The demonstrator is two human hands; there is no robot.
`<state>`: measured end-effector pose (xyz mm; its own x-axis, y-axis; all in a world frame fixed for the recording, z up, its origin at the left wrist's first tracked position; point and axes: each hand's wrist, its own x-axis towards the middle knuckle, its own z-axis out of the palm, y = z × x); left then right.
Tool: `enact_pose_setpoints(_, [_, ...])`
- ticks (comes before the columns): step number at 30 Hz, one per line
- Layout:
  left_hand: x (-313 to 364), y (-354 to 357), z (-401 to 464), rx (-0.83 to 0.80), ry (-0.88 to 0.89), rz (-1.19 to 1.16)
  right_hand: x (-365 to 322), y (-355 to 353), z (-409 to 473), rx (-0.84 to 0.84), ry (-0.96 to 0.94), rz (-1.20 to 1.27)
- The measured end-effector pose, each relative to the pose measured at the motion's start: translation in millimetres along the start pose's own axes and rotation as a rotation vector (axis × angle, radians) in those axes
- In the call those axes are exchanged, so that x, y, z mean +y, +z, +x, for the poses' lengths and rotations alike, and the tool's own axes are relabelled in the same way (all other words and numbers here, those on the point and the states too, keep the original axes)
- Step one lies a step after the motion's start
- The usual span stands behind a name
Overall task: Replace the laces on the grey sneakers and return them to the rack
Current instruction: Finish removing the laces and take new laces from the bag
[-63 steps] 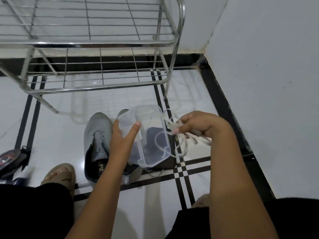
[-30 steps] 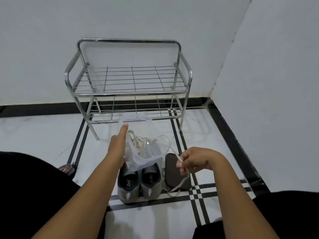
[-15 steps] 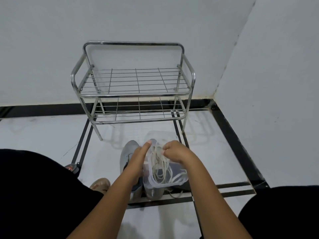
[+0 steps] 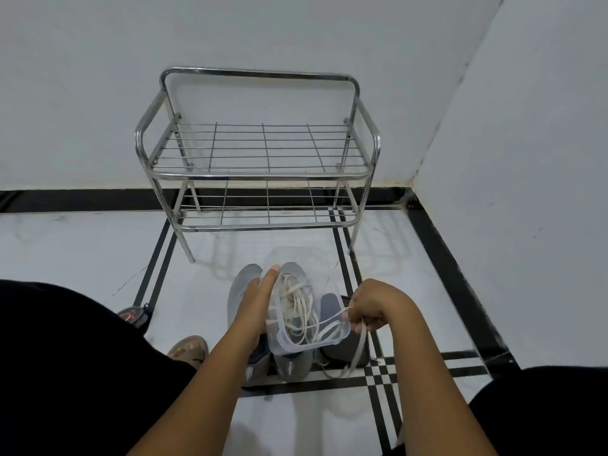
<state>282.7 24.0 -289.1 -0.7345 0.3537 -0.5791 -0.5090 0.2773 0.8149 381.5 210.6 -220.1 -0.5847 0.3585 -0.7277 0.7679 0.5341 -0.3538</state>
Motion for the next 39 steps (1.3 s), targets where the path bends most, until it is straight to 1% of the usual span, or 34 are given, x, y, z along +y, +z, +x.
enact_pose_setpoints(2, [-2,-1,2,0.026,0.02,0.062,-8,-6,-3,0.033,0.01,-0.02])
enact_pose_setpoints(3, [-4,0,2,0.035,0.028,0.09,-11,-10,-4,0.04,-0.022,0.037])
enact_pose_setpoints(4, [-5,1,2,0.039,0.032,0.115,-16,-11,-5,0.052,-0.081,0.145])
enact_pose_setpoints(6, [-8,4,3,0.029,0.027,0.143,-25,-6,-3,0.064,-0.202,0.486])
enact_pose_setpoints(7, [-9,5,4,0.017,0.024,0.135,-30,0,0,0.11,-0.228,0.656])
enact_pose_setpoints(8, [-10,6,5,0.001,0.014,0.114,-33,9,6,0.18,-0.221,0.747])
enact_pose_setpoints(9, [-10,7,6,-0.016,0.0,0.085,-36,16,13,0.264,-0.206,0.717])
enact_pose_setpoints(10, [-10,7,7,-0.028,-0.024,0.054,-38,23,19,0.325,-0.178,0.578])
enact_pose_setpoints(12, [-10,5,9,-0.025,-0.069,-0.009,-37,34,27,0.264,-0.121,0.305])
enact_pose_setpoints(13, [-9,3,10,-0.009,-0.085,-0.039,-37,34,28,0.245,-0.113,0.269])
enact_pose_setpoints(14, [-9,1,12,0.015,-0.093,-0.066,-35,31,31,0.262,-0.132,0.322])
enact_pose_setpoints(16, [-11,-4,15,0.07,-0.084,-0.104,-27,18,35,0.409,-0.163,0.544])
enact_pose_setpoints(18, [-14,-8,19,0.127,-0.049,-0.148,-10,1,50,0.561,-0.117,0.715])
enact_pose_setpoints(19, [-16,-9,22,0.15,-0.026,-0.167,4,-2,58,0.6,-0.057,0.73])
enact_pose_setpoints(20, [-18,-11,24,0.172,-0.007,-0.175,19,-2,67,0.617,0.027,0.696])
enact_pose_setpoints(22, [-21,-13,28,0.204,0.006,-0.176,53,17,90,0.598,0.206,0.647])
enact_pose_setpoints(25, [-26,-16,38,0.227,-0.002,-0.186,92,69,118,0.434,0.518,0.511])
enact_pose_setpoints(27, [-30,-17,47,0.248,-0.041,-0.199,106,96,130,0.346,0.596,0.51])
enact_pose_setpoints(29, [-32,-16,50,0.246,-0.048,-0.225,118,115,136,0.313,0.644,0.603])
enact_pose_setpoints(31, [-32,-13,54,0.226,-0.035,-0.234,128,127,144,0.306,0.662,0.786])
enact_pose_setpoints(33, [-32,-10,57,0.21,-0.026,-0.232,135,134,149,0.316,0.579,0.985])
enact_pose_setpoints(35, [-33,-7,58,0.203,-0.028,-0.231,140,138,153,0.338,0.517,1.123])
enact_pose_setpoints(37, [-35,-7,58,0.203,-0.049,-0.232,144,140,155,0.334,0.499,1.202])
enact_pose_setpoints(39, [-37,-7,59,0.206,-0.074,-0.224,143,139,154,0.311,0.492,1.222])
